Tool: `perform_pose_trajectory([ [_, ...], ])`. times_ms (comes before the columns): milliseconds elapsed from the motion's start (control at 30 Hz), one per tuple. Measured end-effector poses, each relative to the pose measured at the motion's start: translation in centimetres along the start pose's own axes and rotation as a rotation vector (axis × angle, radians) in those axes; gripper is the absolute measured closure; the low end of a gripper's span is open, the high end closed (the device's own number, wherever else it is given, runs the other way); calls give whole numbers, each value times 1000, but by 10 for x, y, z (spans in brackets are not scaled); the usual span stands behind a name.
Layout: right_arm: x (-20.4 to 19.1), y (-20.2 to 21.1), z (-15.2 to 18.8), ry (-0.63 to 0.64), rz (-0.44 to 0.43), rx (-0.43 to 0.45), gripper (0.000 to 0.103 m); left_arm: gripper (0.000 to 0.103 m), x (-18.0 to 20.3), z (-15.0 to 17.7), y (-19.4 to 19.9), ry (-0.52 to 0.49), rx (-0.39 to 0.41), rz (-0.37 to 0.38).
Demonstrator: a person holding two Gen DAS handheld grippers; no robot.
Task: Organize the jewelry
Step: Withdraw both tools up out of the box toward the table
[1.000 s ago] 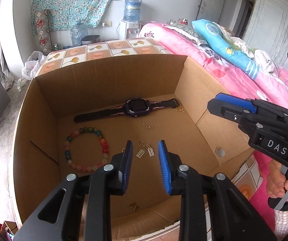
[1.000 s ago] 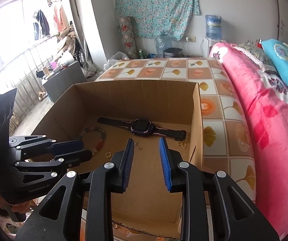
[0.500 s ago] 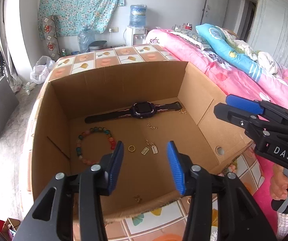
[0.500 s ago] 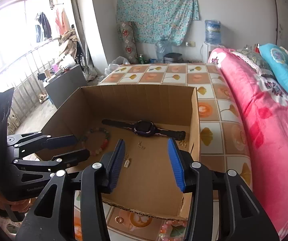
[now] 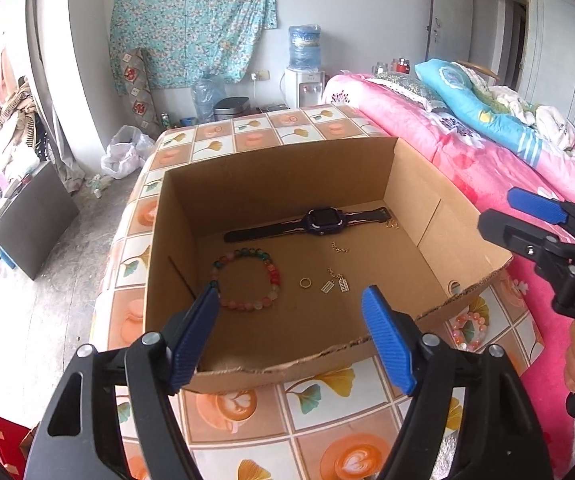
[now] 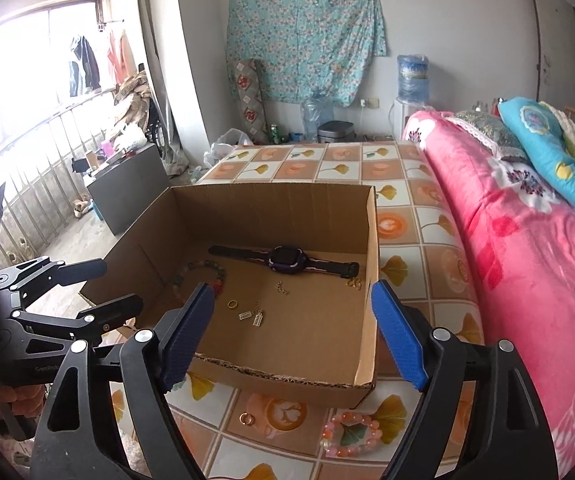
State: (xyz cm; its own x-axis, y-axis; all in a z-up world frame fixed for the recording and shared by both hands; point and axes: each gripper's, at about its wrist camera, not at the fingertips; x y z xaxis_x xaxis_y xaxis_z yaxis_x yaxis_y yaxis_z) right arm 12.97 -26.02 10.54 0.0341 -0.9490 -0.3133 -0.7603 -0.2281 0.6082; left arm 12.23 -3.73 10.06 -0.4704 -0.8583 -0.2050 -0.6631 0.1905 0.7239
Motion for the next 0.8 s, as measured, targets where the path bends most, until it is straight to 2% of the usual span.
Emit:
perform_pose_trajectory([
  [333, -16, 35, 14, 32, -33, 68, 8, 25, 0, 18, 24, 0, 11, -41],
  [633, -24, 49, 33, 74, -3, 67, 8, 22, -2, 33, 30, 3, -1, -63],
  [800, -26, 47, 49, 106, 33, 24, 8, 21, -2, 39, 29, 5, -16, -70],
])
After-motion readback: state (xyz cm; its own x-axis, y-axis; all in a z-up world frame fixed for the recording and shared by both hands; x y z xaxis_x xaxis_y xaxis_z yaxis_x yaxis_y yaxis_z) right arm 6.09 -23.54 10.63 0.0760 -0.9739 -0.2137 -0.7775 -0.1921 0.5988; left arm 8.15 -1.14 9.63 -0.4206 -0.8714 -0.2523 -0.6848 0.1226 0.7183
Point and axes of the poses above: each gripper's, at about its wrist camera, not at the fingertips, and y roughly against the way its jaws point, x to its right, z to its underside, and after that the axes turned 14 degrees about -y, right-handed
